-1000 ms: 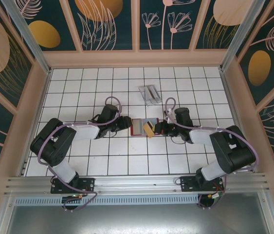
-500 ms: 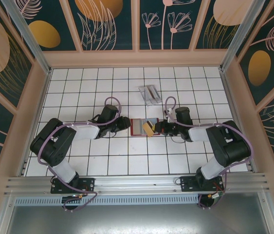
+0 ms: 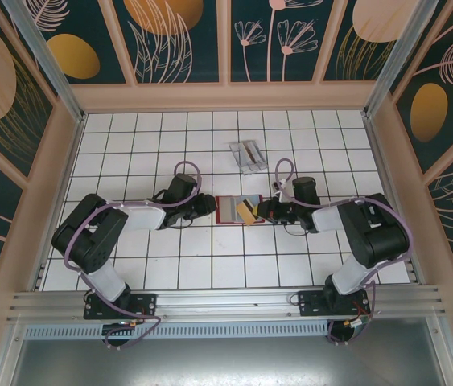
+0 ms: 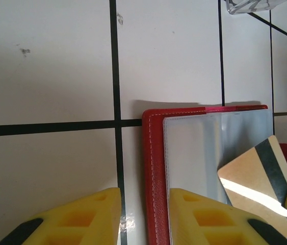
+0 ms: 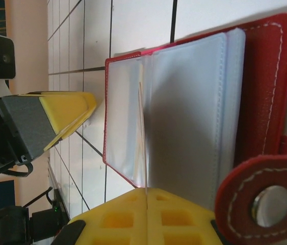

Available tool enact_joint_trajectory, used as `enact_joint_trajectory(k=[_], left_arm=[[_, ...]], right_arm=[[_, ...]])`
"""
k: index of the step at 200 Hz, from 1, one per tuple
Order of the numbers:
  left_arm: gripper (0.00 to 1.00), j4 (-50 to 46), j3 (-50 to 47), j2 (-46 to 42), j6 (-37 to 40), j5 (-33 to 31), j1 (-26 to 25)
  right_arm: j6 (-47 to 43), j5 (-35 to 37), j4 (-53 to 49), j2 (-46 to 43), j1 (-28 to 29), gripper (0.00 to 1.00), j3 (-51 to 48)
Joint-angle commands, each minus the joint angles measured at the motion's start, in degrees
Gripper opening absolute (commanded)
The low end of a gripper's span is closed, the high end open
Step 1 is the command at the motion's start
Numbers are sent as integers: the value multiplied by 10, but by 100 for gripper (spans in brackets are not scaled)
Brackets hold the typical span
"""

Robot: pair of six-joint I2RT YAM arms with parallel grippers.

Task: Put the credit cards into the card holder
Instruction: Insert the credit card into the card slot.

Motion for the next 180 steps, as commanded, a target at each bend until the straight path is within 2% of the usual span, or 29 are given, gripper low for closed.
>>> enact_joint_trajectory(k=[1, 98, 180], left_arm=[[32, -8, 6, 5, -2, 3, -5], [30, -10, 15, 36, 0, 7, -6], [29, -21, 18, 41, 2, 3, -5]], right_arm=[[8, -23, 27, 22, 0, 0, 10], [39, 23, 37, 31, 9, 0, 24], [27, 46, 13, 22, 17, 0, 13]])
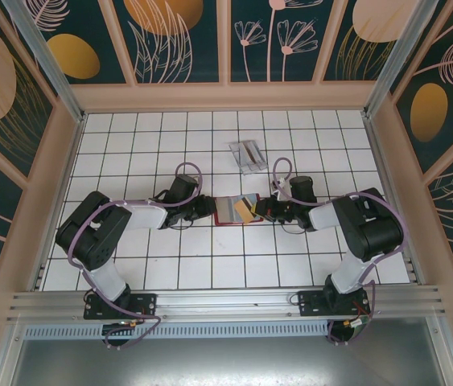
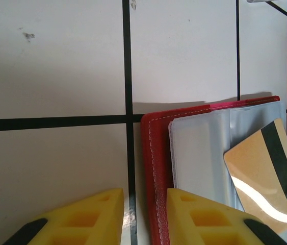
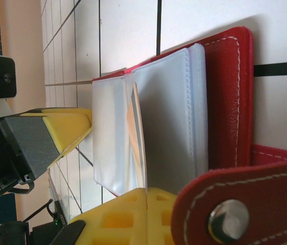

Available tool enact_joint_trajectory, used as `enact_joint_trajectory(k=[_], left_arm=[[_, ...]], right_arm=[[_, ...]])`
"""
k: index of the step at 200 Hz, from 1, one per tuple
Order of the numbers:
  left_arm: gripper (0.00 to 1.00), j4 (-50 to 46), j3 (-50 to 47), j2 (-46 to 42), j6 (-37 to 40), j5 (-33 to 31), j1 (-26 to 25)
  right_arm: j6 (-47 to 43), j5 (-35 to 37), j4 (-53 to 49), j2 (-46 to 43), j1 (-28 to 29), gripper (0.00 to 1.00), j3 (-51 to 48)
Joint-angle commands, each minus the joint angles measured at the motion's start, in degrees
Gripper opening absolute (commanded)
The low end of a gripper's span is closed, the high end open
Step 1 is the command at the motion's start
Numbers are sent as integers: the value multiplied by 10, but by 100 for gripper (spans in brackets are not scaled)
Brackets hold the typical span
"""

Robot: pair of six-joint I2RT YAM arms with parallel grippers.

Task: Put the credit cards into the card holder
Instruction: Insert the credit card into the card slot.

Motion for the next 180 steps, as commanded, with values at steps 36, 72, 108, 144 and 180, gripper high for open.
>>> enact_joint_trajectory(k=[36, 72, 108, 144, 180], left_arm=[[29, -13, 18, 29, -1, 8, -4], [29, -16, 20, 30, -2, 7, -5], [27, -19, 19, 34, -5, 6, -5], [25, -21, 20, 35, -6, 4, -5], [23, -23, 18, 35, -6, 3, -5]], right_arm=[[6, 49, 6, -16, 29, 0, -3], [20, 93, 19, -18, 64, 0, -1], [38, 95, 44, -7, 68, 0, -2], [64, 100, 79, 6, 84, 0, -4], [93, 126, 130, 9, 103, 0, -22]])
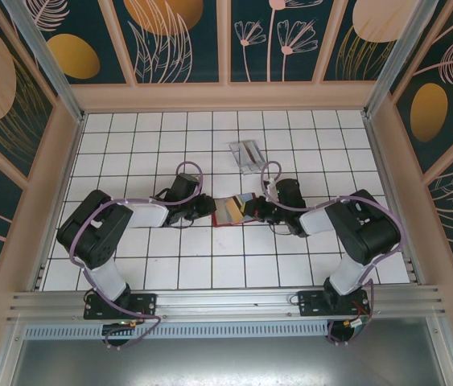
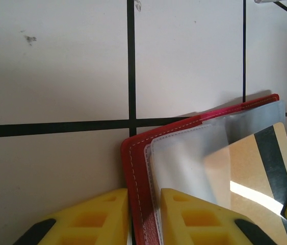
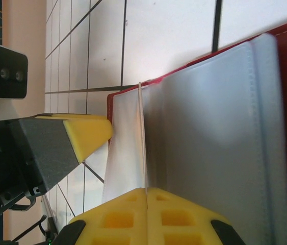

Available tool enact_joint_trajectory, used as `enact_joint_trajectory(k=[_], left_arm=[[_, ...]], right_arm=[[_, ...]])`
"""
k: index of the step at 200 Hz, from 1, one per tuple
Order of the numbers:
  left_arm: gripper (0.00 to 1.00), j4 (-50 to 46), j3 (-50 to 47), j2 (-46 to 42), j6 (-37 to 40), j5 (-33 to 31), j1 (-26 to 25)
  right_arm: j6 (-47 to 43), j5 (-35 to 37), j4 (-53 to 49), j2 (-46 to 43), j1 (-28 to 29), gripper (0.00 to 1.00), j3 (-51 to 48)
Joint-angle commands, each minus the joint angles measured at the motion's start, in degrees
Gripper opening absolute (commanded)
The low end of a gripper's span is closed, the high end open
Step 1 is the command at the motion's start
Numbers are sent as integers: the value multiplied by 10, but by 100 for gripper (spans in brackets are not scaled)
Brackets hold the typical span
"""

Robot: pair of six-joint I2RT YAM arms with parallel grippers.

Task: Put the credit cards into the card holder
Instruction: Insert the credit card into the card slot.

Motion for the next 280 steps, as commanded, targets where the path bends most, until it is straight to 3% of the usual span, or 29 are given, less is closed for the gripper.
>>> enact_joint_trajectory(k=[1, 98, 175, 280], left_arm=[[23, -8, 5, 26, -4, 5, -5], [20, -12, 1, 23, 0, 0, -5], [19, -8, 6, 34, -2, 9, -5], [12, -4, -8, 31, -9, 7, -5]], right_arm=[[27, 26, 56, 11, 15, 0, -18], [38, 67, 175, 28, 23, 0, -46], [101, 117, 263, 72, 77, 0, -59], [118, 197, 279, 64, 91, 0, -82]])
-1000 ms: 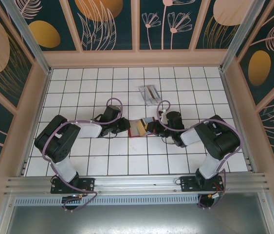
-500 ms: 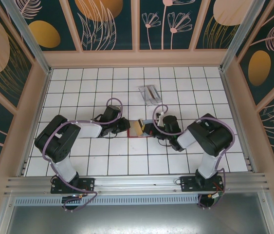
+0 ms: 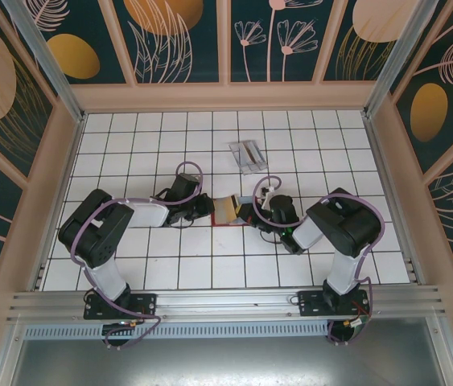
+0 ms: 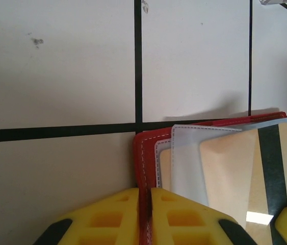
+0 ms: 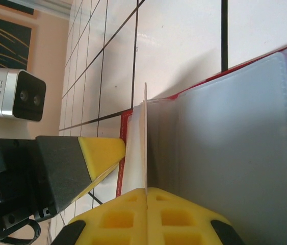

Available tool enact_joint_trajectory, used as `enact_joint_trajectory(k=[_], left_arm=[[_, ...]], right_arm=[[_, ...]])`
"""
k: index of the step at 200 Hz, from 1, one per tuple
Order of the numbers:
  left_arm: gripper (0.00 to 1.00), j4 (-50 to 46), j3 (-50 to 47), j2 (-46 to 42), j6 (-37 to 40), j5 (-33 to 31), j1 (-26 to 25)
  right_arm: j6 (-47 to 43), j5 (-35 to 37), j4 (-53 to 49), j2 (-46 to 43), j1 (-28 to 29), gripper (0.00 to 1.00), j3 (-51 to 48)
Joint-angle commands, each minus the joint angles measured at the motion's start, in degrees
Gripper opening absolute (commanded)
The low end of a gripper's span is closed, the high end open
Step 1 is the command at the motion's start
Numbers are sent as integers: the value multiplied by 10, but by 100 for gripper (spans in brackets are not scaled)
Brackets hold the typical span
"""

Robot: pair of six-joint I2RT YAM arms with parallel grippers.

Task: Put the credit cards into the card holder
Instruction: Insert the credit card into the card slot.

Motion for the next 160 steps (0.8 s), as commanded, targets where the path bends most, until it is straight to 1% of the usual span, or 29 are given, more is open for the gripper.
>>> enact_joint_trajectory(k=[1, 56, 88, 112, 132, 160], left_arm=[[12, -6, -9, 24, -7, 10, -6], [10, 9, -20, 25, -15, 19, -6], [10, 17, -29, 21, -20, 22, -6], [10, 19, -33, 18, -21, 22, -6], [10, 21, -36, 16, -23, 21, -6], [10, 24, -35, 16, -23, 21, -6]], right_arm=[[7, 37, 27, 0, 11, 0, -10], [33, 84, 32, 15, 41, 0, -12], [43, 83, 39, 33, 54, 0, 1], [33, 78, 7, 17, 55, 15, 6], [9, 103, -96, -26, 55, 27, 17], [-37, 123, -194, -74, 54, 32, 33]])
